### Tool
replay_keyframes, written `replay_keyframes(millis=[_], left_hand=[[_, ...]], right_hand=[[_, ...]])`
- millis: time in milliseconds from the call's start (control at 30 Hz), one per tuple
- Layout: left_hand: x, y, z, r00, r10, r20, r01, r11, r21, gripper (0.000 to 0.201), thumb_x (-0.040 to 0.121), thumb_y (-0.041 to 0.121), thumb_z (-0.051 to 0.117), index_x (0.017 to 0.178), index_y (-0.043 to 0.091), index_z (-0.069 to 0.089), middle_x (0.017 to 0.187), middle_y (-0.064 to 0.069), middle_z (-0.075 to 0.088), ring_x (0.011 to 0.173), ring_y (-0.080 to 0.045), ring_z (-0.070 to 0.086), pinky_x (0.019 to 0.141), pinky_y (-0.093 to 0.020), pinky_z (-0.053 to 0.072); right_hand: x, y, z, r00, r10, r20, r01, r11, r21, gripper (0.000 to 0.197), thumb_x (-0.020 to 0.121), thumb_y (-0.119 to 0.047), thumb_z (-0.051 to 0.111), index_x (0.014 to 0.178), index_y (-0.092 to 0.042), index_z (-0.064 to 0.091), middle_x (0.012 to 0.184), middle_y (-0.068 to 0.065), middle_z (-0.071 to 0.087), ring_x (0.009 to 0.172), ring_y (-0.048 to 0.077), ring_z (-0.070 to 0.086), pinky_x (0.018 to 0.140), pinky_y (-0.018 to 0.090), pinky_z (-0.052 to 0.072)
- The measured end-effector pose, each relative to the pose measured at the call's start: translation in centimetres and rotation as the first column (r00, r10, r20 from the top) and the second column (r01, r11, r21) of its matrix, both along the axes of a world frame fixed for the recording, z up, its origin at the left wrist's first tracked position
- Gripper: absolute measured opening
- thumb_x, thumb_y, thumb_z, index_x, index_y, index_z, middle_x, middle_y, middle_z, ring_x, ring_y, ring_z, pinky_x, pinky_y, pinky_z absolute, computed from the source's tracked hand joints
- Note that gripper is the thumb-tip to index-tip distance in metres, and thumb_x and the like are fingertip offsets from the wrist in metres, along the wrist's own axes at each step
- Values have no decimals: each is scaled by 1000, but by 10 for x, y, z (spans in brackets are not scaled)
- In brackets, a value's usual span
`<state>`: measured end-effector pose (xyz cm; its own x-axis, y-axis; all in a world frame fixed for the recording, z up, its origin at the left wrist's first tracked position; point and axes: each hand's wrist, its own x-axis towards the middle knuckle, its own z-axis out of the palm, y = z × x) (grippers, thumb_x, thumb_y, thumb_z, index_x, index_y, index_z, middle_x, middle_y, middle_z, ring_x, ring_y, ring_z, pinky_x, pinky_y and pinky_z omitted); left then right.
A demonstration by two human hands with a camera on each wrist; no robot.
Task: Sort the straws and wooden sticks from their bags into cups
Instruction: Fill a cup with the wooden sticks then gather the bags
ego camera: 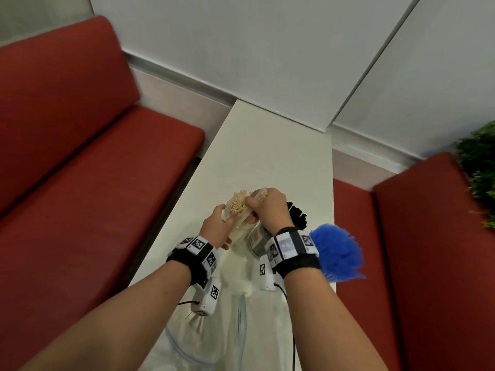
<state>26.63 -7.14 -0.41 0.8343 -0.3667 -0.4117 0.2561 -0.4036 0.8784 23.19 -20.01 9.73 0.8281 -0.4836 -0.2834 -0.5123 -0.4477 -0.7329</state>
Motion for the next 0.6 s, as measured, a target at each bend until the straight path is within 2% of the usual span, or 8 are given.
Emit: replay_keyframes(millis=[133, 233, 333, 367, 433, 500, 533, 600], left_hand=[[-2, 0, 0, 998, 27, -60, -32, 995, -90, 46, 98, 35, 52, 141, 27, 40, 93, -9, 64, 55, -28, 67, 53, -39, 60], [0, 3, 1, 994, 35, -102, -47, 992, -121, 47, 95, 36, 55, 139, 26, 42, 95, -12, 65, 56, -30, 69, 57, -39, 61], [2, 4, 3, 990, 28, -136, -44, 993, -114, 51, 93, 37, 60, 139, 26, 41, 96, -12, 66, 58, -30, 70, 55, -35, 60], [3, 4, 5, 989, 24, -147, -41, 993, -111, 51, 94, 35, 60, 140, 25, 41, 96, -13, 66, 60, -30, 70, 55, -34, 60], [3, 3, 9, 983, 29, -179, -54, 989, -135, 38, 95, 26, 59, 131, 19, 47, 99, -16, 67, 65, -34, 68, 60, -40, 60], [3, 7, 12, 984, 27, -178, -50, 990, -128, 21, 96, 16, 51, 115, 10, 56, 100, -19, 68, 69, -34, 67, 66, -50, 61], [2, 10, 14, 990, 15, -141, -28, 996, -87, 18, 96, 15, 48, 110, 10, 58, 98, -19, 68, 67, -33, 67, 66, -48, 61], [1, 21, 18, 999, -16, -43, 17, 1000, 26, 18, 99, 22, 47, 107, 13, 60, 93, -14, 69, 62, -28, 69, 64, -37, 62]], right_hand=[[-4, 15, -20, 998, -42, -37, 41, 999, -20, 27, 94, -18, 69, 113, 2, 66, 80, 8, 68, 52, 7, 62, 49, 21, 46], [-6, 16, -11, 990, -41, 136, 65, 983, -173, 35, 89, -29, 75, 117, -13, 58, 106, 3, 58, 84, 18, 59, 68, 32, 44], [-4, 23, -7, 944, 27, 330, 100, 927, -361, 40, 96, -33, 63, 131, -17, 53, 128, 6, 53, 116, 25, 53, 92, 40, 48], [-2, 27, -12, 948, 103, 300, 42, 897, -439, 45, 100, -33, 57, 140, -14, 50, 141, 9, 49, 133, 27, 46, 107, 42, 42], [-2, 40, -31, 970, 242, 34, -180, 799, -573, 60, 108, -39, 43, 158, -9, 31, 166, 14, 24, 157, 32, 14, 127, 46, 14], [-6, 47, -54, 936, 276, -219, -353, 736, -578, 70, 111, -47, 29, 164, -6, 9, 172, 15, 2, 159, 32, -7, 128, 47, -5], [-8, 47, -60, 925, 278, -260, -378, 746, -549, 72, 111, -49, 26, 164, -5, 4, 172, 15, -2, 159, 31, -10, 127, 47, -9], [-8, 44, -59, 937, 289, -196, -348, 828, -440, 71, 111, -48, 28, 164, -6, 5, 173, 13, -2, 158, 30, -13, 127, 46, -12]])
